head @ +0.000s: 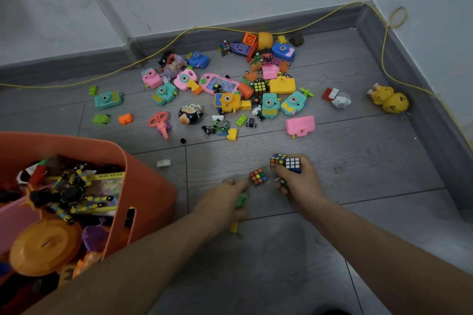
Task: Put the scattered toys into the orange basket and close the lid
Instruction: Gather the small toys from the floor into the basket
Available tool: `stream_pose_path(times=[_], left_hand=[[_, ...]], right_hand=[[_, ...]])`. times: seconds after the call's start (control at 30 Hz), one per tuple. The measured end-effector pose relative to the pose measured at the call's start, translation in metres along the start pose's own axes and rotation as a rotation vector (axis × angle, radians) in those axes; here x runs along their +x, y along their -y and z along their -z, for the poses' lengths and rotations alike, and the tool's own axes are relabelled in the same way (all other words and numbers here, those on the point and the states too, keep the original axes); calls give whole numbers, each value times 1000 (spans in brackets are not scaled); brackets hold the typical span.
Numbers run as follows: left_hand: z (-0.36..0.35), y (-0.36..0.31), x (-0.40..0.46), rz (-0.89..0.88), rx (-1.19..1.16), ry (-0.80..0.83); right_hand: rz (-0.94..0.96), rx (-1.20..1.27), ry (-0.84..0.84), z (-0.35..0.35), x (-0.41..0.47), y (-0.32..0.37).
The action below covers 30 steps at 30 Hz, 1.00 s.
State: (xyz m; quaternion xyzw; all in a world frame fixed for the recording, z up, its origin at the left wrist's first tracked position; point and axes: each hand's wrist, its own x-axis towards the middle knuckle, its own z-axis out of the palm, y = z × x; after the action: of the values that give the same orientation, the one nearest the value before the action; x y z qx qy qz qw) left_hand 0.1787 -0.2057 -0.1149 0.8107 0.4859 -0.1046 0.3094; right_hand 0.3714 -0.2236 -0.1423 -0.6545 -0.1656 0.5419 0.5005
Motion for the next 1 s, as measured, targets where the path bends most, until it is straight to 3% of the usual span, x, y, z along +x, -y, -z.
stream_pose_path(times=[0.17,0.33,0.6,0.83,1.0], left_hand=[[3,18,-9,183,-223,-160],[1,12,-8,378,-549,-233],[15,-20,13,486,-1142,-37],[12,-21,17,479,-1160,-65],[32,-17,9,472,-1330,-103]], right_hand=[[-69,91,29,2,2,4],[-239,41,251,4,-5,17],[-351,-122,306,-1,-14,25],[-378,-101,304,-4,-22,24],[-363,-46,357,-14,-27,35]])
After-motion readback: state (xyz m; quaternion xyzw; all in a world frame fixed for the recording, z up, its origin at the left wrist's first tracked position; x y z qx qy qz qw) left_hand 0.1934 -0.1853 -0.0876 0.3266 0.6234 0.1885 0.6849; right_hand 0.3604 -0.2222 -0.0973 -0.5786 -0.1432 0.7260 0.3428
